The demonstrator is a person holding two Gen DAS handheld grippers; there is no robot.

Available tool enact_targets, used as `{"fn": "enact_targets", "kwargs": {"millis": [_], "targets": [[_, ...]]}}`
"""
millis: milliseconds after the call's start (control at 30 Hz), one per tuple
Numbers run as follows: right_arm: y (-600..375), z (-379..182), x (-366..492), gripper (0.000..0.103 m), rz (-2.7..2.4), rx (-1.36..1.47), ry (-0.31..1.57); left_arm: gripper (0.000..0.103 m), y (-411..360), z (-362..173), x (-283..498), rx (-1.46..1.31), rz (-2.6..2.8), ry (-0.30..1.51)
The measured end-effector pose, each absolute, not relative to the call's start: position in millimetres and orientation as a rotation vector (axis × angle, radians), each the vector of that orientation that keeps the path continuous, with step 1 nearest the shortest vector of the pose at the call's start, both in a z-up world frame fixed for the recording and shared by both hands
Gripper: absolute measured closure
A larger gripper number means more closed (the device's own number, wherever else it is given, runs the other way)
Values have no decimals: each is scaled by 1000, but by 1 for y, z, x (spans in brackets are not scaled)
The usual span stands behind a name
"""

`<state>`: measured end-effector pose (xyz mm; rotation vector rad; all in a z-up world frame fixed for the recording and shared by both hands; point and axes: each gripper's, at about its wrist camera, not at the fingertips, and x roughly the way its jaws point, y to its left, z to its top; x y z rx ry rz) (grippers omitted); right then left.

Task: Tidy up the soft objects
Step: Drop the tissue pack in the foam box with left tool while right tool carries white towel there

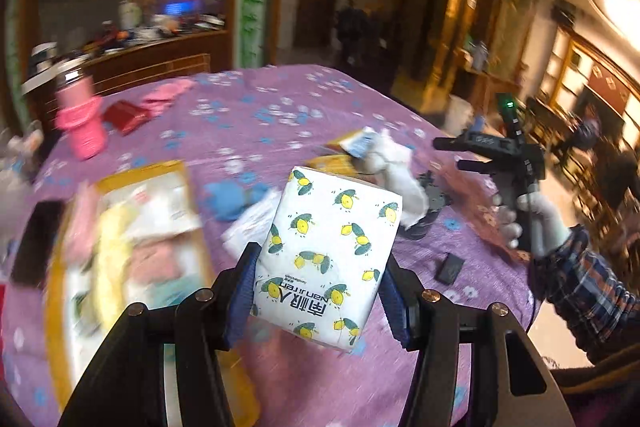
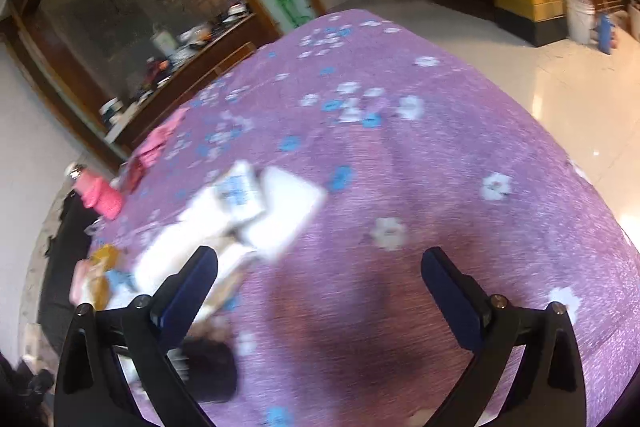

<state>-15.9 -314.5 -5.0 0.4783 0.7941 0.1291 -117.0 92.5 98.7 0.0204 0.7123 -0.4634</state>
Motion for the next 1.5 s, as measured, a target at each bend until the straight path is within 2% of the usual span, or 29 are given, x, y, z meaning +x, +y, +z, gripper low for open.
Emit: {"fn": "enact_targets", "kwargs": {"millis": [267,367,400,500,667,833,1033,1133,1500], "targets": [[-233,10,21,2,282,412,981,44,164,74,-133,-141,-291,735],[-208,10,30,10,282,353,1015,44,183,69,-138,-169,-247,741],[-202,10,31,17,281,336,1023,44,189,67,-140,-175,-225,741],[-189,4,34,57,284,315,1066,44,201,61,-137,-206,-192,751],[-188,17,16,59,285,305,986,44,213,50,-131,-210,-125,790],[-182,67,-9,59,317,292,850,42,216,40,-117,-158,-25,832],[-146,107,-37,59,469,277,787,37,222,31,-105,-162,28,853],[-112,109,-46,59,568,259,812,31,233,38,-113,-235,30,809],[31,58,-62,59,830,167,985,26,272,63,-168,-362,114,636]]}}
